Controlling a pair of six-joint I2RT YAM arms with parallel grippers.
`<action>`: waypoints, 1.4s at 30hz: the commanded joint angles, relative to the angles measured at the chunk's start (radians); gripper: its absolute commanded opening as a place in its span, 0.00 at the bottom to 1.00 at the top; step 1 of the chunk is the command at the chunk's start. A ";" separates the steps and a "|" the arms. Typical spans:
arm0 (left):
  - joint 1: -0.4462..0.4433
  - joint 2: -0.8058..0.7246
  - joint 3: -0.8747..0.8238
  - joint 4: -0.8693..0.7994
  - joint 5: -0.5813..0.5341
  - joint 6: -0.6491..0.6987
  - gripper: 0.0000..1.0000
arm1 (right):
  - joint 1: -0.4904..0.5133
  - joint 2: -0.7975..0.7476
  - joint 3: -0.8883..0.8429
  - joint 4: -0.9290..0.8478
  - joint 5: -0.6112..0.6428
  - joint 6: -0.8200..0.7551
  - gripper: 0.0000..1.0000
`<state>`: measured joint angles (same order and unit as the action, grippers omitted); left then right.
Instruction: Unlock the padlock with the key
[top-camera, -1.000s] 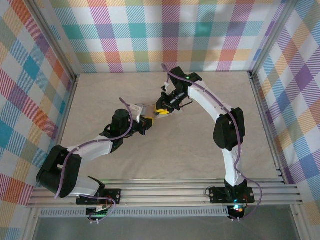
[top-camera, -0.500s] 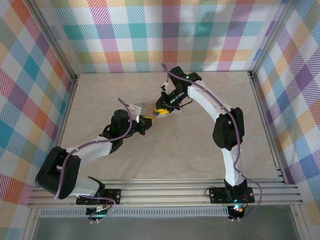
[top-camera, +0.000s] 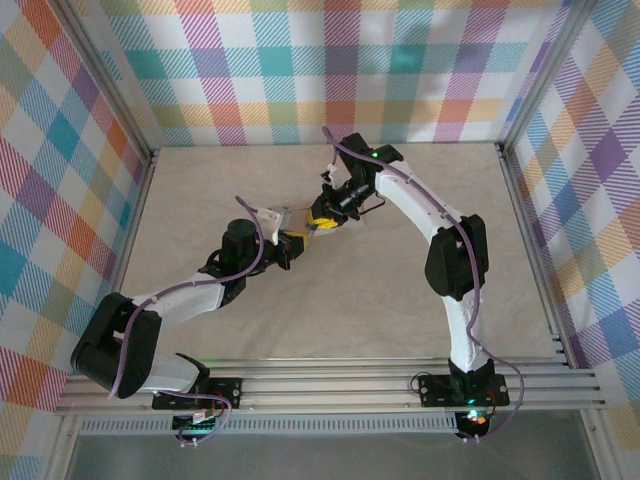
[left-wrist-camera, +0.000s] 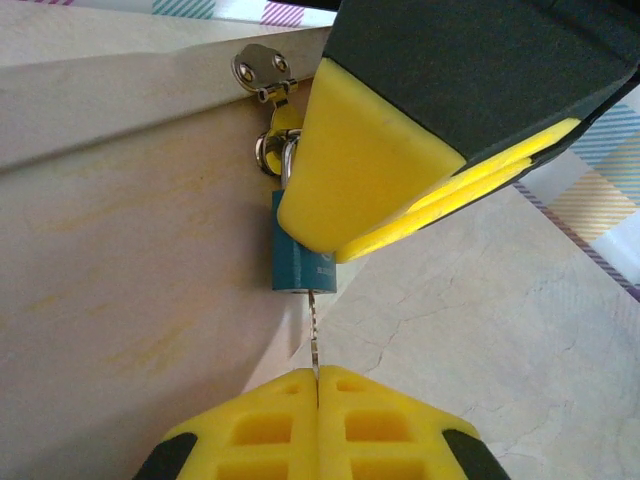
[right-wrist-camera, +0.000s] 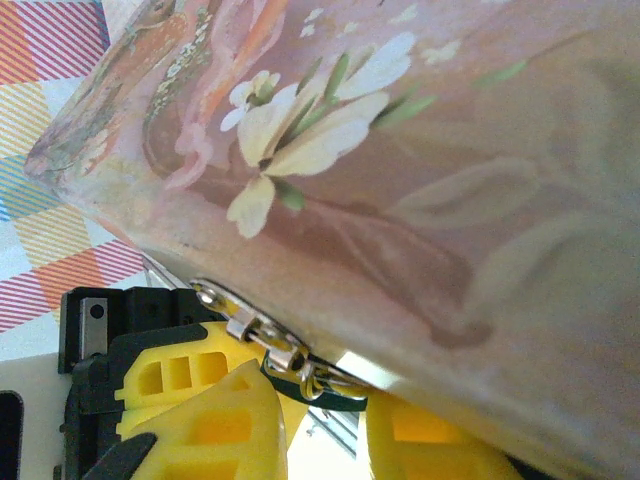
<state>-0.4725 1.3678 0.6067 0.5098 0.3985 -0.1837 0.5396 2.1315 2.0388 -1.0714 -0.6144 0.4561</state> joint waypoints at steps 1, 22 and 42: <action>0.011 -0.011 -0.003 0.087 -0.015 -0.011 0.00 | -0.001 0.007 0.015 -0.006 -0.057 -0.016 0.00; 0.061 0.010 -0.086 0.305 0.021 -0.128 0.00 | -0.015 -0.048 -0.104 0.092 -0.141 0.033 0.00; 0.060 0.048 -0.079 0.183 0.042 -0.120 0.00 | -0.015 -0.084 -0.246 0.223 -0.089 0.063 0.00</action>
<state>-0.4229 1.4204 0.5171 0.7071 0.4282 -0.3031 0.5240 2.1090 1.7996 -0.8886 -0.7120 0.5133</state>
